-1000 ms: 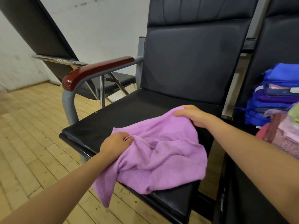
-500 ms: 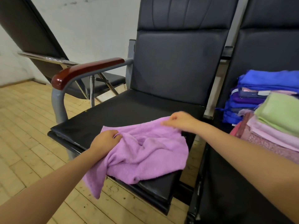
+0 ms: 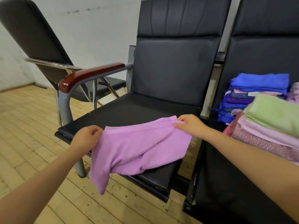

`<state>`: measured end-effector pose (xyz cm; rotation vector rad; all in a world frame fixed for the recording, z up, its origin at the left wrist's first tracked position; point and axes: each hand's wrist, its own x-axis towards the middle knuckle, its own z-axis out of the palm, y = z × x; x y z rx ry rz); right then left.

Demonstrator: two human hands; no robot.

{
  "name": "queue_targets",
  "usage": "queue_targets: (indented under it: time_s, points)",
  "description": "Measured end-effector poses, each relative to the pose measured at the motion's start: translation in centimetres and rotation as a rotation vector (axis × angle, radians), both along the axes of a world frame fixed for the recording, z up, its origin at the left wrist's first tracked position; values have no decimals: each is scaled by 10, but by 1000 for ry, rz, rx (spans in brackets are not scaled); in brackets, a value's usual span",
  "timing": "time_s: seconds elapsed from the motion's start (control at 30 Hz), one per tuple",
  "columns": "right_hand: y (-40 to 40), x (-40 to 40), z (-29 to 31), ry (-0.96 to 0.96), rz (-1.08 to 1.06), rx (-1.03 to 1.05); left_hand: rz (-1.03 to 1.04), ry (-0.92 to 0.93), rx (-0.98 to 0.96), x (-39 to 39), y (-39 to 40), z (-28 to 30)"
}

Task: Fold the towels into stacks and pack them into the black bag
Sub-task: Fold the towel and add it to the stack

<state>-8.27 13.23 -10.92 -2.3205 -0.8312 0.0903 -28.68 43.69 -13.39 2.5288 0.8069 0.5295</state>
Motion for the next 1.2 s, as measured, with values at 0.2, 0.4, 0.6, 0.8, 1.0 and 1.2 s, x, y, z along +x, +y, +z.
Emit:
queue_targets:
  time_s: [0.2, 0.4, 0.6, 0.8, 1.0, 1.2]
  points:
    - [16, 18, 30, 113, -120, 364, -94, -155, -5, 24, 9, 32]
    - [48, 66, 22, -179, -168, -32, -81, 27, 150, 72, 31, 12]
    - [66, 87, -48, -257, -137, -433, 14, 27, 142, 104, 41, -44]
    - [64, 93, -49, -202, -121, -414, -88, 191, 151, 108, 50, -46]
    - [59, 87, -55, -273, -142, -340, -123, 458, 293, 99, 52, -31]
    - [44, 72, -51, -144, -120, 66, -153, 400, 243, 91, 40, -24]
